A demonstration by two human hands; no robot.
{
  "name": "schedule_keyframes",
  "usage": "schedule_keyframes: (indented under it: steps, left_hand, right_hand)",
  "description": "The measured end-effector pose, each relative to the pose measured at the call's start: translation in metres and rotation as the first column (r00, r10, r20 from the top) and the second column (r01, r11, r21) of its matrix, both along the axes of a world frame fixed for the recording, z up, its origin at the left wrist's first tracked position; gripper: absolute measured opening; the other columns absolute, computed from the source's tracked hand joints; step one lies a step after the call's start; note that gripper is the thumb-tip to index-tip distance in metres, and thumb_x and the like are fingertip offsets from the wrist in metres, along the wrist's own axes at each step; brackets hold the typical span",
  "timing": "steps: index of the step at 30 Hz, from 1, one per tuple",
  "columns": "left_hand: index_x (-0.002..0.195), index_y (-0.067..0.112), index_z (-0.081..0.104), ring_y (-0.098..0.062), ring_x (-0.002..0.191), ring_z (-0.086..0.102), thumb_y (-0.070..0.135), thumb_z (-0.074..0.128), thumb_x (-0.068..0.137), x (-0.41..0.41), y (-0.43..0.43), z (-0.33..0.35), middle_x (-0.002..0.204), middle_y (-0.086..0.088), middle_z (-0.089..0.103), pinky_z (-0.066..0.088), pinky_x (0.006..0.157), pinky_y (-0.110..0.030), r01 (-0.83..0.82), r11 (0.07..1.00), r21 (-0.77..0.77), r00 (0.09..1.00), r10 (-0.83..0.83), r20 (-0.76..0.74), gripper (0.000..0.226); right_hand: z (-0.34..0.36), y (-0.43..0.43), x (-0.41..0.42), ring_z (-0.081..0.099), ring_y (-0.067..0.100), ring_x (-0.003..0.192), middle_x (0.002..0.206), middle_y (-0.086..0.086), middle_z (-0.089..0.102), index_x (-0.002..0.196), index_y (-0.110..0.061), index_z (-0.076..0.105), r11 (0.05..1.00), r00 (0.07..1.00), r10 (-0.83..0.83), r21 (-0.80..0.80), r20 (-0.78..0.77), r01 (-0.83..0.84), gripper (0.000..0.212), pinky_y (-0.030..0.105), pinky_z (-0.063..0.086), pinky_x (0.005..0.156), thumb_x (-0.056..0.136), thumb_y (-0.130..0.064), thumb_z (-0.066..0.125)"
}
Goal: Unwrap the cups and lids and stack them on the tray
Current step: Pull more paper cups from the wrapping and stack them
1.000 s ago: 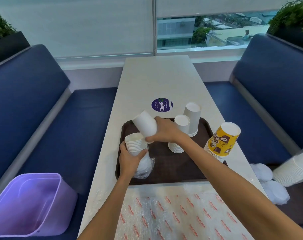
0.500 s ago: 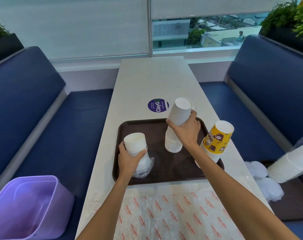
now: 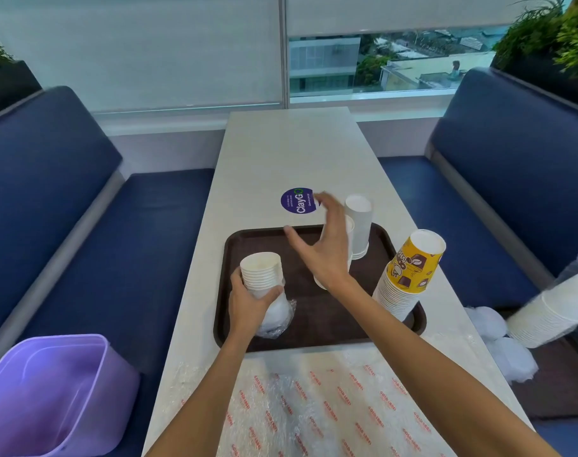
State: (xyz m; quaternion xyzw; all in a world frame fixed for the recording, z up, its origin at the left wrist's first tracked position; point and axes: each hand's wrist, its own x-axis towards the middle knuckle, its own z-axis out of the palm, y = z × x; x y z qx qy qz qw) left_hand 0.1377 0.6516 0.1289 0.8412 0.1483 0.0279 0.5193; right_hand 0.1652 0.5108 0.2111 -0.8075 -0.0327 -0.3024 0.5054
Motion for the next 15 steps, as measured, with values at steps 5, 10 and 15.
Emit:
schedule_keyframes:
  steps: [5, 10, 15]
  left_hand:
    - [0.142, 0.015, 0.029, -0.024, 0.120, 0.050, 0.034, 0.082, 0.070, -0.002, -0.003, 0.003, 0.135, -0.007, 0.049, 0.035, 0.089, -0.020, -0.016, 1.000, -0.016, 1.000, 0.016, 0.008, 0.090]
    - [0.145, 0.018, 0.026, -0.026, 0.128, 0.045, 0.039, 0.079, 0.073, -0.002, 0.000, 0.000, 0.143, -0.007, 0.043, 0.038, 0.105, -0.034, -0.019, 1.000, -0.010, 1.000, 0.019, -0.021, 0.092]
    - [0.144, 0.017, 0.028, -0.025, 0.128, 0.045, 0.038, 0.079, 0.073, 0.002, 0.001, -0.004, 0.142, -0.007, 0.044, 0.038, 0.105, -0.034, -0.004, 1.000, -0.023, 0.998, 0.002, -0.062, 0.090]
  right_hand:
    - [-0.007, 0.028, 0.006, 0.040, 0.022, 0.133, 0.147, 0.008, 0.038, 0.145, -0.017, 0.028, 0.912, 0.753, 0.379, 0.083, -0.537, -0.401, 0.087, 0.033, 0.037, 0.106, 0.076, -0.036, 0.078]
    - [-0.037, 0.029, 0.017, 0.040, 0.021, 0.132, 0.149, 0.007, 0.037, 0.146, -0.015, 0.029, 0.852, 0.485, 0.516, 0.362, -0.707, -0.379, 0.077, 0.032, 0.038, 0.104, 0.084, -0.032, 0.071]
    - [-0.057, 0.026, 0.017, 0.047, 0.020, 0.125, 0.139, 0.005, 0.049, 0.141, -0.012, 0.041, 0.822, 0.517, 0.567, 0.479, -0.641, -0.308, 0.067, 0.035, 0.043, 0.106, 0.084, -0.030, 0.070]
